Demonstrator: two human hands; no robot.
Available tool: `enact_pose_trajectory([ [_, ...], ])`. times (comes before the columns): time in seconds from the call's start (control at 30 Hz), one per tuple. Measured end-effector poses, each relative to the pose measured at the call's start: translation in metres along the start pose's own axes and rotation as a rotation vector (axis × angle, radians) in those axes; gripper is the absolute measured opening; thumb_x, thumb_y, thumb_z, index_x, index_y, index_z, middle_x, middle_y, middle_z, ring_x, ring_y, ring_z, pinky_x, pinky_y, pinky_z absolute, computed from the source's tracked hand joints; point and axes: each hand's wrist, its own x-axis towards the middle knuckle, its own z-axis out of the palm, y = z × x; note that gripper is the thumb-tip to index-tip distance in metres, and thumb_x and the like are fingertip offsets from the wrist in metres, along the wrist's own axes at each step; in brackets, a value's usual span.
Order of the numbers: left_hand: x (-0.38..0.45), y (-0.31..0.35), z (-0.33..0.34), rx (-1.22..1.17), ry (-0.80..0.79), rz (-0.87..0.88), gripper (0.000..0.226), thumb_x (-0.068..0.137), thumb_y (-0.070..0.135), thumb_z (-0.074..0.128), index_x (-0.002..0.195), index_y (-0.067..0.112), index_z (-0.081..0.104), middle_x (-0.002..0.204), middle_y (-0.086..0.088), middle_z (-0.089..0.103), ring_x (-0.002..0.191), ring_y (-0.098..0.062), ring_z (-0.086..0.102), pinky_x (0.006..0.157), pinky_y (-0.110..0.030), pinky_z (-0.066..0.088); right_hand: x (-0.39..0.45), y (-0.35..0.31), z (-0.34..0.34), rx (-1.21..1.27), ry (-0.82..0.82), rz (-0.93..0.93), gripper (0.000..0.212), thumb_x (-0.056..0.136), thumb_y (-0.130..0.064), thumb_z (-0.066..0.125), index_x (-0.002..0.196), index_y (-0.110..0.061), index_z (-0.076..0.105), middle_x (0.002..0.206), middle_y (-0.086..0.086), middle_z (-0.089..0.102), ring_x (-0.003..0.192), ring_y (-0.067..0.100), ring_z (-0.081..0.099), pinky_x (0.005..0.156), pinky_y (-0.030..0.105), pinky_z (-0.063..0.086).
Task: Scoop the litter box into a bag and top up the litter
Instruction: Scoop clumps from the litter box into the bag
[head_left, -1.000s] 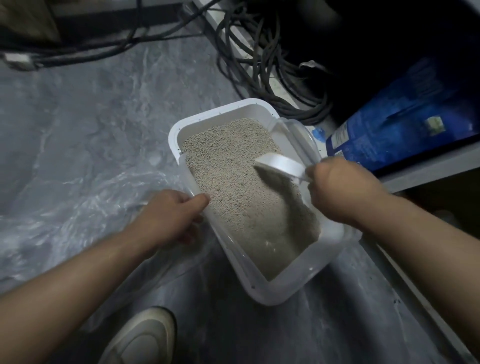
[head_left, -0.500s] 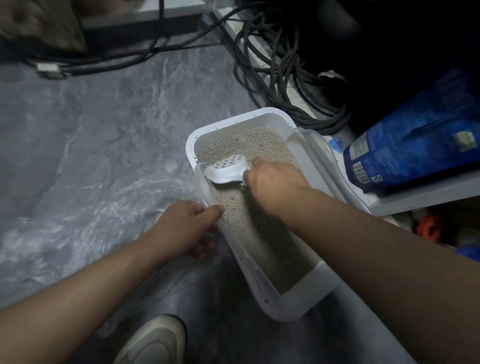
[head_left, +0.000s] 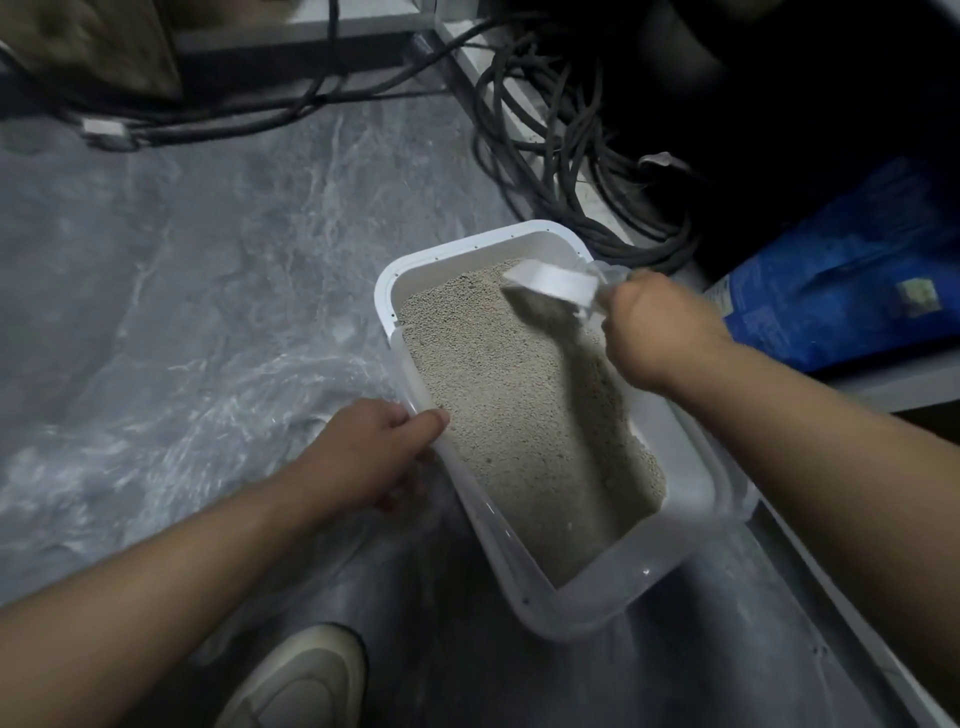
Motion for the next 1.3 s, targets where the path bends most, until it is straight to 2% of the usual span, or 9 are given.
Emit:
enact_pose_trajectory([
  [0.2, -0.002, -0.002, -0.002, -0.010, 0.001, -0.003, 0.049, 0.097, 0.049, 0.061, 0.086, 0.002, 0.071, 0.072, -0.017, 0.076, 0.069, -0.045, 0.073, 0.055, -0.035, 0.055, 0.034, -0.026, 0.018, 0.048, -0.057, -0.005, 0.042, 0.095, -0.013, 0.050, 0.136, -0.017, 0.058, 0.137, 0.012, 0.052, 0.128, 0.031, 0.049, 0.099, 0.038, 0.045],
  [0.4, -0.003, 0.000, -0.002, 0.005, -0.004, 0.016, 0.050, 0.099, 0.048, 0.060, 0.086, 0.001, 0.072, 0.071, -0.016, 0.076, 0.066, -0.043, 0.073, 0.060, -0.045, 0.060, 0.005, -0.010, 0.021, -0.069, -0.100, -0.226, 0.041, 0.097, -0.012, 0.054, 0.137, -0.022, 0.057, 0.123, 0.006, 0.053, 0.109, 0.028, 0.059, 0.074, 0.032, 0.041],
  [0.6, -0.004, 0.000, 0.000, -0.002, 0.023, 0.017, 0.049, 0.099, 0.047, 0.060, 0.086, 0.002, 0.072, 0.073, -0.014, 0.076, 0.067, -0.043, 0.073, 0.056, -0.040, 0.059, -0.045, 0.012, 0.025, -0.059, -0.185, -0.309, 0.031, 0.095, -0.020, 0.058, 0.125, -0.025, 0.061, 0.105, 0.000, 0.052, 0.093, 0.023, 0.061, 0.068, 0.034, 0.047],
  [0.7, -0.004, -0.001, 0.001, -0.020, 0.021, 0.017, 0.049, 0.099, 0.047, 0.059, 0.086, 0.002, 0.071, 0.073, -0.016, 0.076, 0.064, -0.041, 0.072, 0.055, -0.037, 0.056, -0.071, 0.029, 0.011, 0.222, -0.273, -0.073, 0.015, 0.095, -0.024, 0.057, 0.105, -0.019, 0.067, 0.101, 0.006, 0.064, 0.081, 0.024, 0.065, 0.068, 0.035, 0.052],
  [0.77, -0.005, -0.002, 0.002, -0.031, 0.023, 0.020, 0.050, 0.099, 0.047, 0.059, 0.088, -0.001, 0.070, 0.071, -0.018, 0.075, 0.061, -0.040, 0.070, 0.055, -0.037, 0.056, -0.090, 0.038, 0.003, 0.622, -0.350, 0.202, 0.015, 0.097, -0.017, 0.055, 0.095, -0.005, 0.065, 0.088, 0.016, 0.069, 0.054, 0.024, 0.064, 0.049, 0.032, 0.051],
  [0.9, -0.006, -0.002, 0.004, -0.049, 0.019, 0.016, 0.052, 0.100, 0.048, 0.058, 0.091, -0.003, 0.068, 0.069, -0.020, 0.074, 0.058, -0.038, 0.067, 0.059, -0.039, 0.056, -0.133, 0.038, 0.000, 1.184, -0.587, 0.629, 0.018, 0.102, -0.011, 0.049, 0.107, 0.004, 0.058, 0.061, 0.013, 0.061, 0.036, 0.016, 0.048, 0.033, 0.020, 0.037],
  [1.13, -0.005, -0.002, 0.008, -0.074, 0.027, 0.005, 0.051, 0.101, 0.048, 0.056, 0.094, -0.002, 0.067, 0.068, -0.019, 0.074, 0.056, -0.033, 0.063, 0.061, -0.038, 0.050, -0.160, -0.003, 0.017, 1.536, -0.992, 0.795, 0.017, 0.103, -0.017, 0.047, 0.106, -0.003, 0.057, 0.050, 0.002, 0.049, 0.029, 0.005, 0.041, 0.025, 0.012, 0.024],
  [1.23, -0.006, -0.003, 0.009, -0.091, 0.024, -0.004, 0.051, 0.100, 0.046, 0.057, 0.096, -0.004, 0.066, 0.072, -0.022, 0.074, 0.057, -0.035, 0.063, 0.058, -0.035, 0.049, -0.148, -0.019, 0.038, 1.676, -1.023, 0.892, 0.032, 0.103, -0.013, 0.044, 0.132, 0.001, 0.050, 0.053, 0.004, 0.051, 0.029, 0.005, 0.044, 0.024, 0.012, 0.025],
  [1.3, -0.006, -0.004, 0.009, -0.104, 0.027, 0.000, 0.050, 0.100, 0.045, 0.059, 0.096, -0.004, 0.066, 0.076, -0.024, 0.075, 0.062, -0.047, 0.067, 0.058, -0.036, 0.049, -0.138, -0.031, 0.049, 1.799, -0.970, 0.947, 0.032, 0.102, -0.008, 0.041, 0.132, 0.000, 0.048, 0.057, 0.007, 0.053, 0.031, 0.006, 0.046, 0.024, 0.013, 0.026],
])
